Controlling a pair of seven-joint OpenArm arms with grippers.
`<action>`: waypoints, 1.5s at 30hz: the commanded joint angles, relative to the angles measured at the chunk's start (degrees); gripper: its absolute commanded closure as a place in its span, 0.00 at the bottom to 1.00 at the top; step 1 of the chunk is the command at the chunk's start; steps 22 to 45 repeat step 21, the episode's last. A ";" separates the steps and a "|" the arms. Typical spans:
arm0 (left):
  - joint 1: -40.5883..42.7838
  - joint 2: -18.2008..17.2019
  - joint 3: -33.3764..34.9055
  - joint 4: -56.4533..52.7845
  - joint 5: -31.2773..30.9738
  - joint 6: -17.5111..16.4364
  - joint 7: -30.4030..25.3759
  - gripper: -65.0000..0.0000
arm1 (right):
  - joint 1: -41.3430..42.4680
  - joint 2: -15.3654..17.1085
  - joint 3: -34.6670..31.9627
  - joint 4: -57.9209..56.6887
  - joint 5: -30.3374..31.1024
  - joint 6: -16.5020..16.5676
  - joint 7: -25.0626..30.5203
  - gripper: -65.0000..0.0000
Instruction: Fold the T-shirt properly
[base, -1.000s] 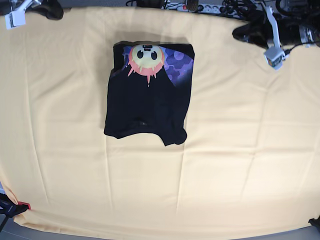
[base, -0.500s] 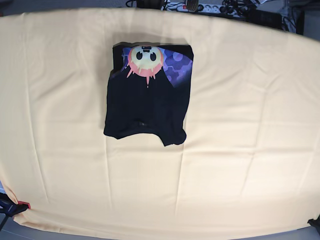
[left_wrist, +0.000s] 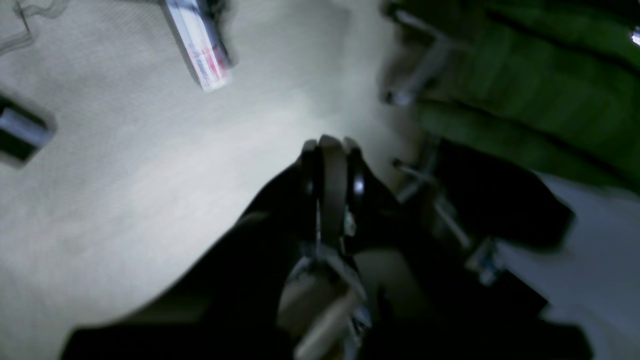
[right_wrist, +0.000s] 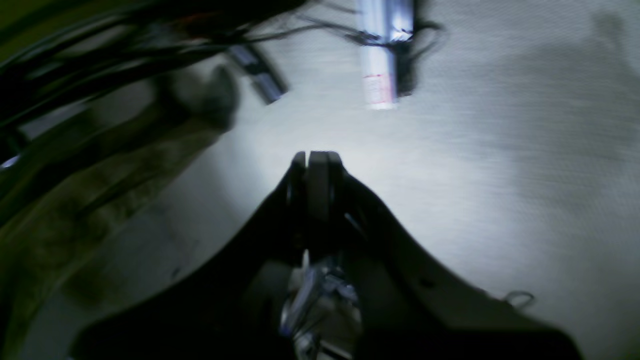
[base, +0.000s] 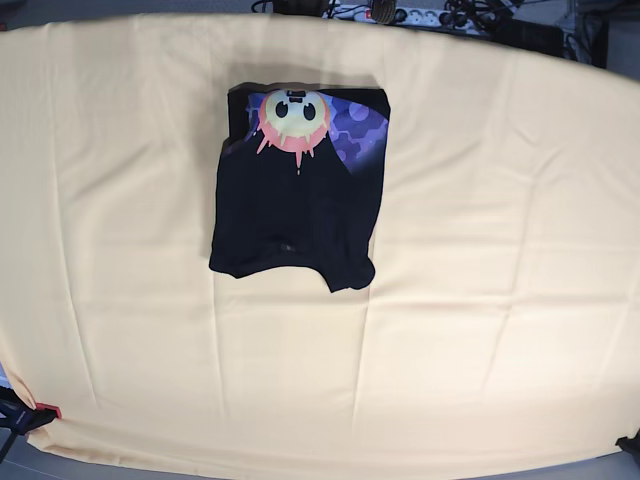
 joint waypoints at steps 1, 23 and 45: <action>-1.88 0.79 1.18 -4.39 2.10 -0.22 -1.86 1.00 | 0.96 0.20 -1.31 -2.82 -2.08 0.43 2.67 1.00; -28.61 22.14 13.60 -50.31 29.88 22.21 -51.19 1.00 | 26.40 -4.20 -29.97 -32.76 -35.50 -27.98 38.86 1.00; -28.61 22.14 13.60 -50.31 29.88 22.21 -51.19 1.00 | 26.40 -4.20 -29.97 -32.76 -35.50 -27.98 38.86 1.00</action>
